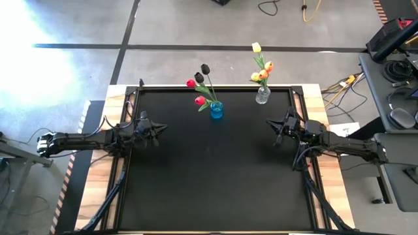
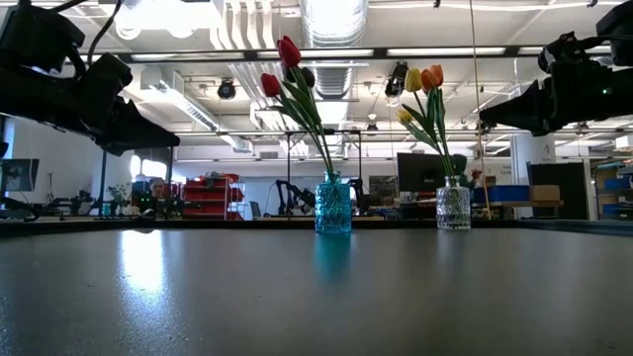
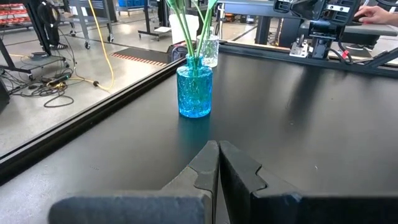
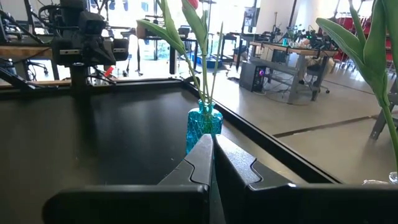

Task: Sort flowers into vase by color
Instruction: Return to Home Position

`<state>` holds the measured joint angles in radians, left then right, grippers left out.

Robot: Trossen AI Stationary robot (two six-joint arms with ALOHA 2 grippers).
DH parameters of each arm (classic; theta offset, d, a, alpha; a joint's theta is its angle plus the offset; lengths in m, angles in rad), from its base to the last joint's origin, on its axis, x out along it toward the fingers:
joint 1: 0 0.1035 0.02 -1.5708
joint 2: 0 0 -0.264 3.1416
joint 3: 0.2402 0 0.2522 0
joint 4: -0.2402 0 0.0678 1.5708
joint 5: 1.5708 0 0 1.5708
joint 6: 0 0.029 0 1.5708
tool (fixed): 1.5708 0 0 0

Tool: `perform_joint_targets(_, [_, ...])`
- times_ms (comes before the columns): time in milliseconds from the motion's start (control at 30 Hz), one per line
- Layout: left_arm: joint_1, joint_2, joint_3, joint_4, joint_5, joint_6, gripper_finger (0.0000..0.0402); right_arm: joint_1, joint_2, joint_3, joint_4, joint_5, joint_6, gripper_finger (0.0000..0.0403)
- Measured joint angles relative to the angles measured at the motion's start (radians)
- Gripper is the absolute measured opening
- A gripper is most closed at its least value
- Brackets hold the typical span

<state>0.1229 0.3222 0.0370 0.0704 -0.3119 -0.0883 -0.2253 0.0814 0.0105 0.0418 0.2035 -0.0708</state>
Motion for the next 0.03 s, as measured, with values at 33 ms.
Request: perform_joint_targets(33, [0.000, 0.000, 0.000, 0.000, 0.000, 0.000, 0.0000, 0.000, 0.000, 0.000, 0.000, 0.000, 0.000, 0.0009])
